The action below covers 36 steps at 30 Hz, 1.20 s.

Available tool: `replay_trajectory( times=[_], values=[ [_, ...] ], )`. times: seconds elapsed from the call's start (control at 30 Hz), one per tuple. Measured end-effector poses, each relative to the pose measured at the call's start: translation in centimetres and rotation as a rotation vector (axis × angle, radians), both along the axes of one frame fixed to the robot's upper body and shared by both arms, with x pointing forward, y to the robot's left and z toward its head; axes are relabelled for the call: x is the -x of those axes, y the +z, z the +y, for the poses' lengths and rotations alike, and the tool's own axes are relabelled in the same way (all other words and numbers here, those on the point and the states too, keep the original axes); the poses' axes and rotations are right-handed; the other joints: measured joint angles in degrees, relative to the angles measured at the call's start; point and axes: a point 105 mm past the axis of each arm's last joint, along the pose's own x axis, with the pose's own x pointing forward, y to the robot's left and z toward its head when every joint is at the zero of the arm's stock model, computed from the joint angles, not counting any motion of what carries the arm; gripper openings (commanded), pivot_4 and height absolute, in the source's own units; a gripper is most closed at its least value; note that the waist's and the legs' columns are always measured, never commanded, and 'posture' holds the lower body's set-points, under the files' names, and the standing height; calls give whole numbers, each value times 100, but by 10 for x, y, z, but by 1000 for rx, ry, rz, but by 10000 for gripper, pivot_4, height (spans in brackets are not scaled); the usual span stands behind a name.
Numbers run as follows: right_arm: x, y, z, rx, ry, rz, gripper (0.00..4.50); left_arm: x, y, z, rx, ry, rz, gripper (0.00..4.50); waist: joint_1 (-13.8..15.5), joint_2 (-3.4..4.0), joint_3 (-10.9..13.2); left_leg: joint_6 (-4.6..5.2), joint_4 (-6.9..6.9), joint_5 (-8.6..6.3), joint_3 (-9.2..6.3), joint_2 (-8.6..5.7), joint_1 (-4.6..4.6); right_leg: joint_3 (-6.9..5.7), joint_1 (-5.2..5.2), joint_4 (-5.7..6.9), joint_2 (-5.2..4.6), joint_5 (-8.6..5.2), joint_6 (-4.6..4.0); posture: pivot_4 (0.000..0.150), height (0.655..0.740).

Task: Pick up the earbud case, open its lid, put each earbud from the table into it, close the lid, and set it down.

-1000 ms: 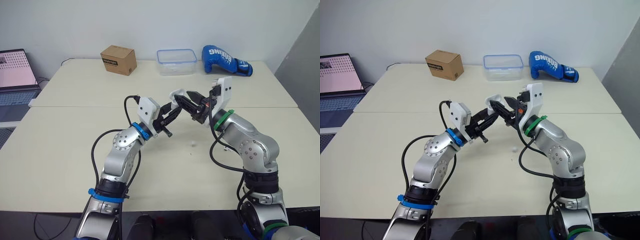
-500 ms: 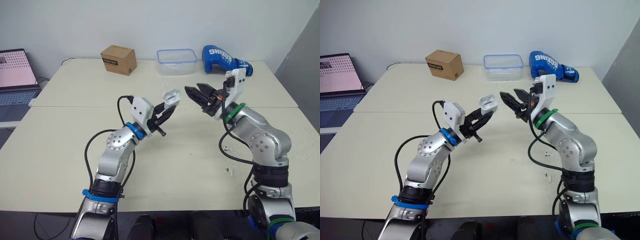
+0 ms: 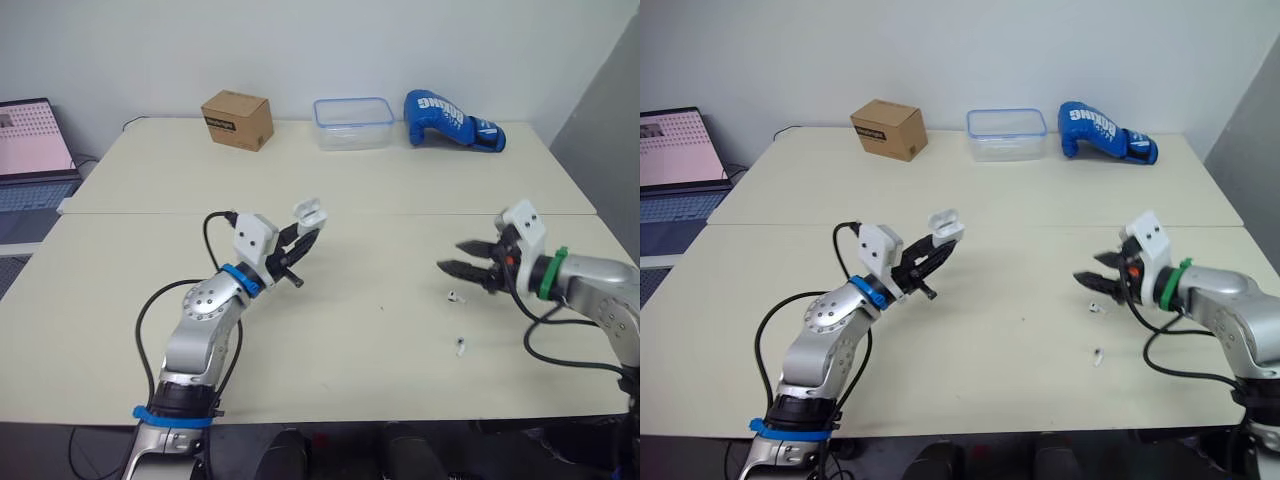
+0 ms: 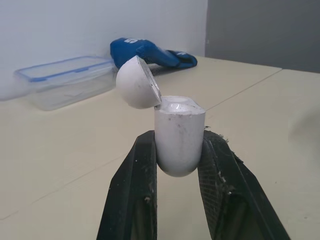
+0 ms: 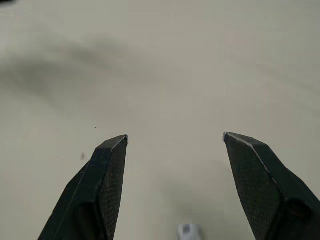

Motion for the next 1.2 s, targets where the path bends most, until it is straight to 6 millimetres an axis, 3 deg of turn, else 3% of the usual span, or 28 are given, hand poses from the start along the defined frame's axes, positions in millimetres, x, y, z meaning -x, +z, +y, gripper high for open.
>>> replay_trajectory(
  times=[0.2,0.33,0.43,0.67,0.9,1.2],
  values=[
    [41,-33,7,14,-72,51,31602,12,-1,-1,8,8,10,7391,27,-1,0,-1,4,0,2,3,-2,4,2,-1,4,-6,9,1500,7400],
    [56,-49,-1,103,-154,55,31602,15,-1,-2,16,16,25,7391,29,-1,0,-1,7,-1,7,0,1,8,3,-1,1,-7,12,1500,7400],
    [60,-59,-10,171,-214,58,31602,16,1,-2,21,19,24,7391,25,-1,0,-1,6,-1,9,0,3,8,4,0,1,-7,12,1500,7400],
    [71,-72,-5,191,-259,86,31602,15,1,-3,15,13,32,7391,30,-2,0,-1,4,-1,6,0,2,6,4,-2,2,-8,12,1500,7400],
    [77,-73,6,181,-257,98,31602,13,5,-4,15,8,22,7391,29,-2,0,-1,4,-1,5,1,2,5,4,-2,3,-9,11,1500,7400],
    [80,-74,0,250,-249,106,31602,13,5,-4,15,8,23,7391,32,-4,-2,-1,5,-1,4,0,4,4,9,-4,2,-9,11,1500,7400]
  ],
)
